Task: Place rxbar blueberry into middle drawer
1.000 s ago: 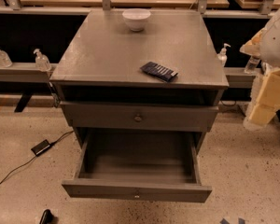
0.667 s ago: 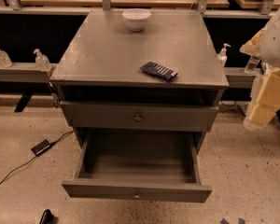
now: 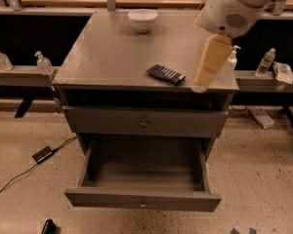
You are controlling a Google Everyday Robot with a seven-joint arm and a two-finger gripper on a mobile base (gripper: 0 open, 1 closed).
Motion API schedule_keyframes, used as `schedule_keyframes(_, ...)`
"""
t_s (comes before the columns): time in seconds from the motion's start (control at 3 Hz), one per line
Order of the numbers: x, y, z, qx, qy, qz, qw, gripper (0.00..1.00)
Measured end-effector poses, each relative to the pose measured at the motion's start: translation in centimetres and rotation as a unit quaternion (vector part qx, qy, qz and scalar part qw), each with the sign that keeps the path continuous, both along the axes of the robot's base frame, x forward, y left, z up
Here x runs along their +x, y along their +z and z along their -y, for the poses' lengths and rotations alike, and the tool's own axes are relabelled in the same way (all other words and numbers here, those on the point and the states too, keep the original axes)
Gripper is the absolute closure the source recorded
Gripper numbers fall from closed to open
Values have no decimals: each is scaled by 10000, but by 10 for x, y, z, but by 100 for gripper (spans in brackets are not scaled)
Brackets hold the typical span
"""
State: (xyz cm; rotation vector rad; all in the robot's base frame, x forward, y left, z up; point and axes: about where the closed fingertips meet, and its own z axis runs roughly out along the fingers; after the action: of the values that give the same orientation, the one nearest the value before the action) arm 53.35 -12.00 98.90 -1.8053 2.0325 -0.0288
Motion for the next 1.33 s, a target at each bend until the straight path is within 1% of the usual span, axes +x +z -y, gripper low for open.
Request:
schedule_keyframes(0.33, 73, -11, -74, 436, 178, -285, 9985, 0)
schedule_keyframes(0.67, 133, -21, -115, 1055, -302, -441, 9930, 0)
schedule_keyframes(1.0, 174, -48, -121, 1538, -1178, -692, 9786, 0)
schedule_keyframes(1.33, 200, -80, -96, 1723, -1928, -824, 9625, 0)
